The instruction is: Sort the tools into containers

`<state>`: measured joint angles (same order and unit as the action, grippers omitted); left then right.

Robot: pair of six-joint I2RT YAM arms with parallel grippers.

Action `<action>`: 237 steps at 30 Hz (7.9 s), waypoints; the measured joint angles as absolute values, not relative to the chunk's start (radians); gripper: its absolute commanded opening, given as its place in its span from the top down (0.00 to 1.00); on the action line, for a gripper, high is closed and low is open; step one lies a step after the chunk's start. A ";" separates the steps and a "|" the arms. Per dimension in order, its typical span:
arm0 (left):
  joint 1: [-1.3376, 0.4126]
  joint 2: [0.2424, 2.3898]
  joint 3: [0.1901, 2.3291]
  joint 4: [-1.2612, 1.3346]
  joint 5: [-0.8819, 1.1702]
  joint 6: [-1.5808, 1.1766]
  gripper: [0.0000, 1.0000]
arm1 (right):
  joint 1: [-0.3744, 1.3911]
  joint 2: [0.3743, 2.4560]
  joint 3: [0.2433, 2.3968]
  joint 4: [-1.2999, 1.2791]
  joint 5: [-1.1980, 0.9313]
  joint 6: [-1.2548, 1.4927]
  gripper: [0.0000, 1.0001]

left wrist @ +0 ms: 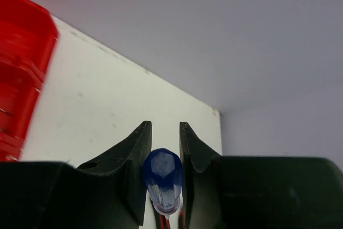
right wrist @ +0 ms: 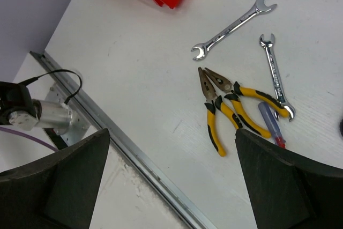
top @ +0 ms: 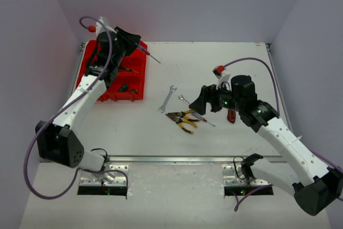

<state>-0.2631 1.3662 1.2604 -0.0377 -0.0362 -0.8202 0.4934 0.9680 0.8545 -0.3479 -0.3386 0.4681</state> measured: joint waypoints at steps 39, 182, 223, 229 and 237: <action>0.071 2.367 2.033 0.025 -0.162 -0.835 0.00 | 0.493 1.035 0.593 -0.264 -0.283 0.467 0.01; -0.719 1.171 0.739 0.288 0.227 -0.821 0.94 | 0.637 1.055 0.712 -0.032 -0.387 0.673 1.00; 0.077 2.329 1.949 0.032 -0.027 -0.936 0.25 | 0.623 0.640 0.581 -0.380 -0.026 0.511 0.01; 0.077 2.329 1.949 0.052 -0.052 -0.926 0.18 | 0.623 0.640 0.566 -0.398 -0.021 0.512 0.01; 0.068 2.215 1.879 -0.043 -0.052 -0.856 0.00 | 0.623 0.871 0.605 -0.392 0.016 0.476 0.01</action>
